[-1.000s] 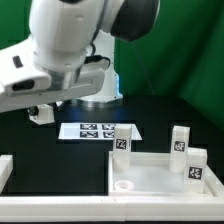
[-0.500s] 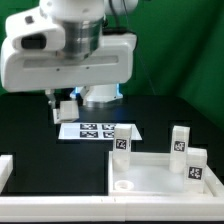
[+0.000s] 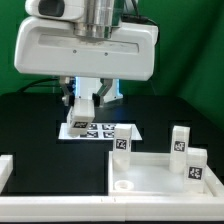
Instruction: Assemble square table
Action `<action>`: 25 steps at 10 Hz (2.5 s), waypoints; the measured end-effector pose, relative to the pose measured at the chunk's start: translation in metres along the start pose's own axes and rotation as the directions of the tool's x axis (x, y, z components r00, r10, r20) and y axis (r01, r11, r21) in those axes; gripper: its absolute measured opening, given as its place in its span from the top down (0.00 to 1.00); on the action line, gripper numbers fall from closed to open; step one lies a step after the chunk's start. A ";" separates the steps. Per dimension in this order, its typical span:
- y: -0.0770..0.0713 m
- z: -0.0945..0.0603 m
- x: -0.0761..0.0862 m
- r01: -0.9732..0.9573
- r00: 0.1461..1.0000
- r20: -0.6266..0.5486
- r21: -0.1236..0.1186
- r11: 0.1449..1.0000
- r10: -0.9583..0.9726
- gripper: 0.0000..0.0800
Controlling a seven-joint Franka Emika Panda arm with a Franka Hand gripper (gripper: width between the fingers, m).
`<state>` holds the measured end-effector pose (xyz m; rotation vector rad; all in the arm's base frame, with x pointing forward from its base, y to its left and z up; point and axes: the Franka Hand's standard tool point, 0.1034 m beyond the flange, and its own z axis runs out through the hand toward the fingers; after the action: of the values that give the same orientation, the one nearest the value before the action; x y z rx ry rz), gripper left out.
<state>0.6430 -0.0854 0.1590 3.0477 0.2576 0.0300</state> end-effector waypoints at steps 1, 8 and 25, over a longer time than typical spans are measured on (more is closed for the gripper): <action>-0.013 0.011 -0.009 -0.027 0.998 -0.063 0.012 1.000 0.028 0.64; -0.052 0.005 0.025 -0.100 0.894 -0.440 -0.006 0.995 0.087 0.64; -0.057 0.010 0.033 -0.242 0.766 -0.597 0.074 0.967 0.237 0.64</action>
Offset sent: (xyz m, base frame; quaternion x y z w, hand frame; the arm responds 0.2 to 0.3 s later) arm 0.0309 0.0792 -0.0016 0.0803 0.2433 0.1071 0.9607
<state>0.6662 -0.0249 0.1444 2.9358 -0.1082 1.0288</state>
